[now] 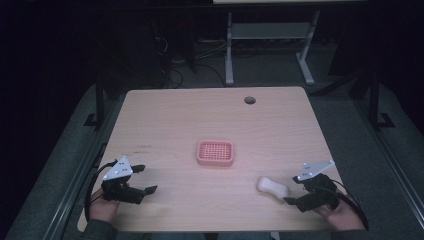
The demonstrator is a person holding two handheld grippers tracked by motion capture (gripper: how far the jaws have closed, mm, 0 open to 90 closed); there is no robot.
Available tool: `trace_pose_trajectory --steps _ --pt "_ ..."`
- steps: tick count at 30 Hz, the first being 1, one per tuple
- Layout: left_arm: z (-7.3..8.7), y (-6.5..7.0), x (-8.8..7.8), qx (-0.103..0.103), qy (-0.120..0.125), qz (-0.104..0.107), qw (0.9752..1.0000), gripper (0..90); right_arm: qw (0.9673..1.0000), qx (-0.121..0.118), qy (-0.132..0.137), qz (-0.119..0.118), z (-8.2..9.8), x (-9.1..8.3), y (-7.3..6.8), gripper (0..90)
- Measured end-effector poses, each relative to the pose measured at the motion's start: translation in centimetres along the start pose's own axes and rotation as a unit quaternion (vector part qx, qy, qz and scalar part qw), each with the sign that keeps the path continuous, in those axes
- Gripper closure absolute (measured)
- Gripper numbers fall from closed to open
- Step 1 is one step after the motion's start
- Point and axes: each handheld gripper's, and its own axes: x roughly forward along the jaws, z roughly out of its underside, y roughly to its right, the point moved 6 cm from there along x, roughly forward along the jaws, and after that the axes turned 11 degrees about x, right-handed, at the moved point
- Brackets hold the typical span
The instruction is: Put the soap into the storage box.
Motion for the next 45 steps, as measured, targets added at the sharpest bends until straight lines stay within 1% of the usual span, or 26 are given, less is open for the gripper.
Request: trace_pose_trajectory --steps 4,8,11,14,17,25,26,31,32,33,34,37,39,43,45 --pt "0.0 0.0 0.0 -0.002 0.001 0.000 1.0000 14.8 1.0000 -0.003 -0.005 -0.006 -0.5 0.3 -0.2 20.3" --pt "0.0 0.0 0.0 -0.001 0.001 0.000 1.0000 14.8 0.9999 -0.008 -0.012 -0.008 -0.9 0.7 -0.4 19.7" --pt "0.0 0.0 -0.1 -0.002 0.002 0.000 1.0000 14.8 0.9998 -0.016 -0.015 -0.005 -1.2 1.1 -0.5 20.5" --pt "0.0 0.0 -0.1 -0.003 0.003 -0.001 1.0000 14.8 0.9997 -0.016 -0.016 -0.004 -1.3 1.3 -0.6 21.8" --pt "0.0 -0.1 -0.1 -0.002 0.003 0.000 1.0000 14.8 0.9998 -0.017 -0.010 -0.001 -1.6 1.6 -0.7 22.2" --pt "-0.1 0.0 0.0 -0.001 0.003 0.001 1.0000 14.8 0.9994 -0.025 -0.023 -0.009 -2.1 2.7 -1.3 24.4" --pt "-0.1 -0.1 0.0 0.000 0.003 0.001 1.0000 14.8 0.9992 -0.029 -0.025 -0.008 -2.2 2.8 -1.3 25.0" --pt "-0.1 0.0 0.0 -0.001 0.004 0.002 1.0000 14.8 0.9992 -0.032 -0.024 -0.009 -2.7 3.2 -1.4 27.6" --pt "-0.1 0.0 0.0 0.000 0.003 0.002 1.0000 14.8 0.9989 -0.038 -0.025 -0.008 -2.8 3.3 -1.4 28.3" --pt "-0.1 0.0 0.0 0.000 0.003 0.002 1.0000 14.8 0.9989 -0.038 -0.025 -0.005 -2.8 3.4 -1.3 28.8" --pt "-0.1 0.0 0.0 0.000 0.003 0.002 1.0000 14.8 0.9987 -0.041 -0.028 -0.008 -2.9 3.5 -1.3 29.6" --pt "-0.1 0.0 0.0 0.000 0.003 0.002 1.0000 14.8 0.9982 -0.046 -0.037 -0.005 -3.2 4.0 -1.3 32.9" --pt "-0.1 -0.1 0.0 0.000 0.004 0.002 1.0000 14.8 0.9975 -0.056 -0.042 -0.005 -3.2 4.4 -1.2 34.5" --pt "-0.1 -0.1 0.0 0.000 0.003 0.002 1.0000 14.8 0.9971 -0.059 -0.048 -0.003 -3.3 4.7 -1.2 37.9" --pt "-0.1 -0.1 -0.1 0.000 0.004 0.002 1.0000 14.8 0.9970 -0.059 -0.051 -0.005 -3.2 4.8 -1.2 41.3"
